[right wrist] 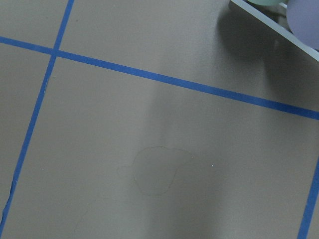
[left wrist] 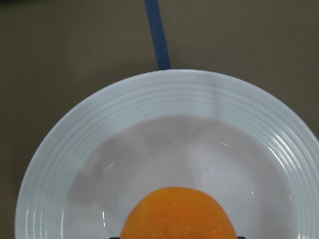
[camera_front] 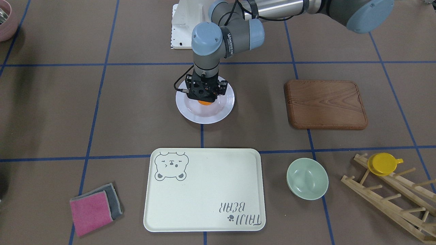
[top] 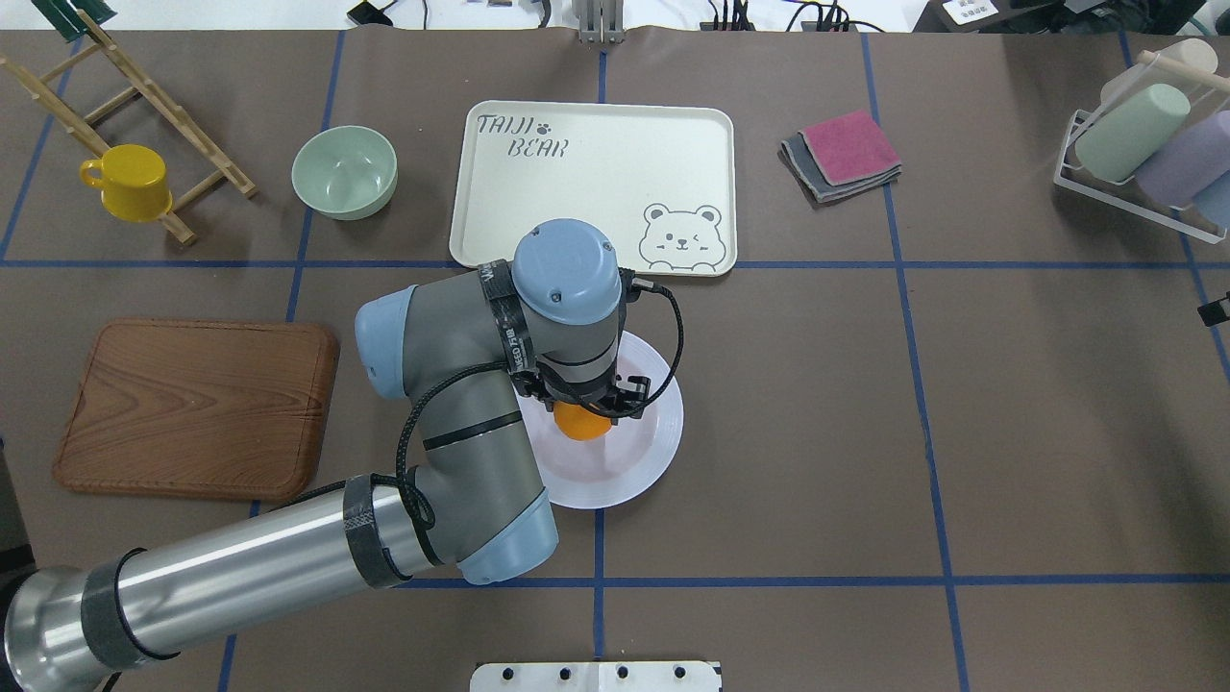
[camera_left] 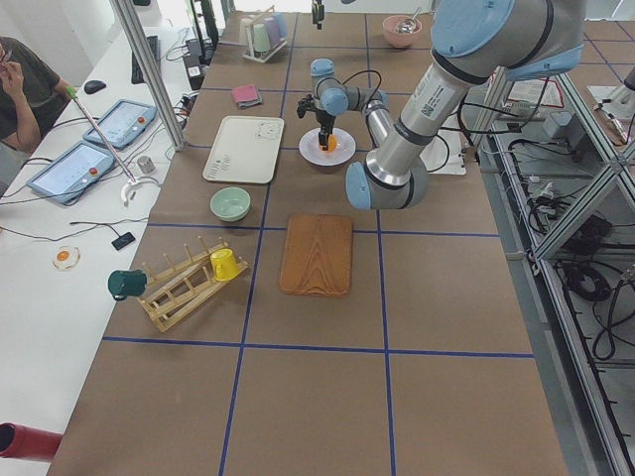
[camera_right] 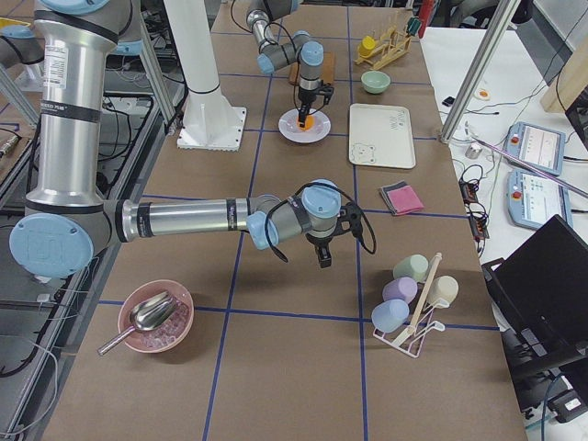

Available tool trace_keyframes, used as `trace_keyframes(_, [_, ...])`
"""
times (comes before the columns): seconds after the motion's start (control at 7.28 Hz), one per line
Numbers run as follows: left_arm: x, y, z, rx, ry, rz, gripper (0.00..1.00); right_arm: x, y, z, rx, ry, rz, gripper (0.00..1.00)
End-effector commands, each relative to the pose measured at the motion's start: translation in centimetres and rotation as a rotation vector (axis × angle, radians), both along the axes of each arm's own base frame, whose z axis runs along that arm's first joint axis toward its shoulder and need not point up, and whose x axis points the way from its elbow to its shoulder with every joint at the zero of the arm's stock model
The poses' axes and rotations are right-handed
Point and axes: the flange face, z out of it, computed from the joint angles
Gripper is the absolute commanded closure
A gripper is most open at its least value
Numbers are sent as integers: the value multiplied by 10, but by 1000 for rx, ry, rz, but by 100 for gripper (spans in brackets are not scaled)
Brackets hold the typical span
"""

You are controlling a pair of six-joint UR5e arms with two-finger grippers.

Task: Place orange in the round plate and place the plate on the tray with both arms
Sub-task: 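Carry the orange with the left gripper and lower it onto the white plate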

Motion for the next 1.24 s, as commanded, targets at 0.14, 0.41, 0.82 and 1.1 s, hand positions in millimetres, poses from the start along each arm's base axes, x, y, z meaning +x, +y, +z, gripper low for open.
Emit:
trace_keyframes(0.14, [1,0,2,1,0,2,35,-1,-3,-1,-1,-5,-2,0])
trace_keyframes(0.41, [-1,1,0,3,5,1,1,-3,-2,-6,12,-8,-6,0])
trace_keyframes(0.82, [-14,2,-14,23,45,-5,1,-7,-4,-11,4,-61,-32,0])
trace_keyframes(1.1, [-120,14,10,87,133,-20,1,-22,-6,-17,34,-139,-82,0])
